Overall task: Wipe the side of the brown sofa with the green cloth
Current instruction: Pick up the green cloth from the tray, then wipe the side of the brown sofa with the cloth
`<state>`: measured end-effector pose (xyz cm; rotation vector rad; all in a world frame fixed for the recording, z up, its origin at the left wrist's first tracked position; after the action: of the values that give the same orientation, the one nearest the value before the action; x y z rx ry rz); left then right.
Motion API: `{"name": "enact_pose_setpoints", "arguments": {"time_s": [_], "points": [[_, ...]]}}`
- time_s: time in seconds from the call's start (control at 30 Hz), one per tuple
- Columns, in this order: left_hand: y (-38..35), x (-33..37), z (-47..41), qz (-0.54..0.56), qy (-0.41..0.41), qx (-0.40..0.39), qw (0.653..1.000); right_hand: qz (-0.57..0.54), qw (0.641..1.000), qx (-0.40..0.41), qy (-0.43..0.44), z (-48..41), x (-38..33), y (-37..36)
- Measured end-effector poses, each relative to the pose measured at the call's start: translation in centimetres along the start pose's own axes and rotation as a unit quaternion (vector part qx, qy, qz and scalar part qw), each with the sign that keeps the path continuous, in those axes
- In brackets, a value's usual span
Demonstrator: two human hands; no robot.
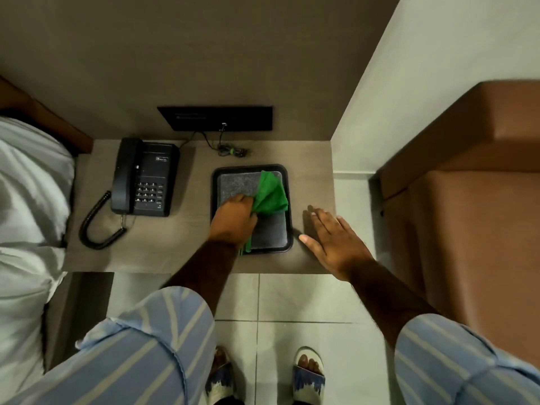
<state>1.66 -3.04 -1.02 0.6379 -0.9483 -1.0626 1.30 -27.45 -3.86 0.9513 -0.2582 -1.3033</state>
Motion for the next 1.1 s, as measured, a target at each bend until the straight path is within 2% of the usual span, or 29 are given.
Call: {"name": "enact_pose_setpoints", "arguments": {"time_s": [0.17, 0.3, 0.57, 0.8, 0.97, 1.1], "points": [[2.4, 4.4, 6.4, 0.043, 0.013, 0.022, 0.999, 0.025, 0.999, -0.015, -0.012, 6.3, 0.6, 2.2], [2.8, 7.9, 11.9, 0.051, 0.013, 0.025, 0.998, 0.006, 1.000, 0.007, -0.015, 11.2, 0.9, 2.6], [-1.3, 12.0, 21.8, 0.064, -0.006, 0.035, 0.997, 0.018, 0.998, 0.055, -0.036, 23.1, 1.8, -1.8], [-9.6, 14.3, 29.9, 0.092, -0.026, 0.053, 0.994, 0.007, 0.997, 0.045, -0.064, 32.6, 4.4, -11.0], [-19.2, 16.6, 33.7, 0.132, -0.024, 0.014, 0.991, 0.022, 0.995, 0.030, -0.096, 38.0, 9.3, -18.1], [-28.8, 19.0, 34.3, 0.185, -0.015, -0.030, 0.982, 0.024, 0.991, 0.037, -0.128, 39.3, 16.0, -23.4]]}}
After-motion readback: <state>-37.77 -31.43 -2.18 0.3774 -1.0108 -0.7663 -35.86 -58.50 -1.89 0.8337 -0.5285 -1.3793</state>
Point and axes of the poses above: each hand's wrist, its own z-axis away from the middle knuckle, its own y-axis out of the back of the hand, x = y × z, the point moved 2 cm from there along -z, towards the middle knuckle, and after that the axes turned 9 degrees about -x, right-handed, at the moved point
